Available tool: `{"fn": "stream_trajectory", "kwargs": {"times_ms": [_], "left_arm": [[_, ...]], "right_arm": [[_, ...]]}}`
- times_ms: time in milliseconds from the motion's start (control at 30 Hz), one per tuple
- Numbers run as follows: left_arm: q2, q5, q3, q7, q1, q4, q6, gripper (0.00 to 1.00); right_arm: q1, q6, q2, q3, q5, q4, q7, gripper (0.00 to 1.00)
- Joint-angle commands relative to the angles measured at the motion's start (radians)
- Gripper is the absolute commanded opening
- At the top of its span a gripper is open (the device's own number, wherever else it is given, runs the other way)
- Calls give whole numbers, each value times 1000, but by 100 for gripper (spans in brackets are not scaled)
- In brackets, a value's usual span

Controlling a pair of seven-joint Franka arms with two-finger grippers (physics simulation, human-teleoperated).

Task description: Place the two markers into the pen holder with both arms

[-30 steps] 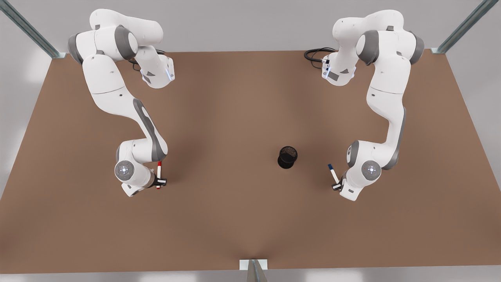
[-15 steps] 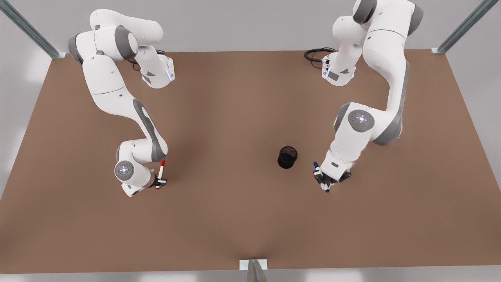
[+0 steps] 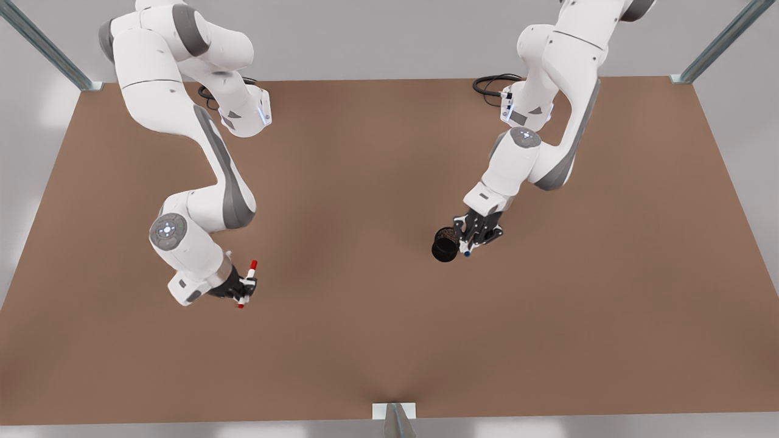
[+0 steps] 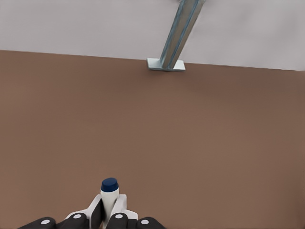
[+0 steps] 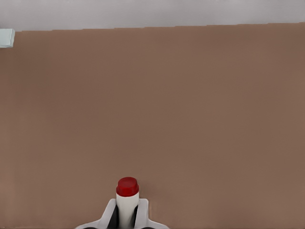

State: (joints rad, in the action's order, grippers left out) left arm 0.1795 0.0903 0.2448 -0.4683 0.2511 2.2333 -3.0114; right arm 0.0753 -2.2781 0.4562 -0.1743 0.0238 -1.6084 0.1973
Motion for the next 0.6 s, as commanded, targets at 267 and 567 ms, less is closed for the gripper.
{"fn": "stream_trajectory", "kwargs": {"times_ms": [267, 567], "left_arm": [[9, -1, 1, 263, 22, 134, -472, 21], [107, 0, -2, 277, 20, 126, -472, 21]], "right_arm": [[103, -55, 25, -129, 7, 194, 34, 25], [259, -242, 87, -123, 33, 197, 156, 26]]}}
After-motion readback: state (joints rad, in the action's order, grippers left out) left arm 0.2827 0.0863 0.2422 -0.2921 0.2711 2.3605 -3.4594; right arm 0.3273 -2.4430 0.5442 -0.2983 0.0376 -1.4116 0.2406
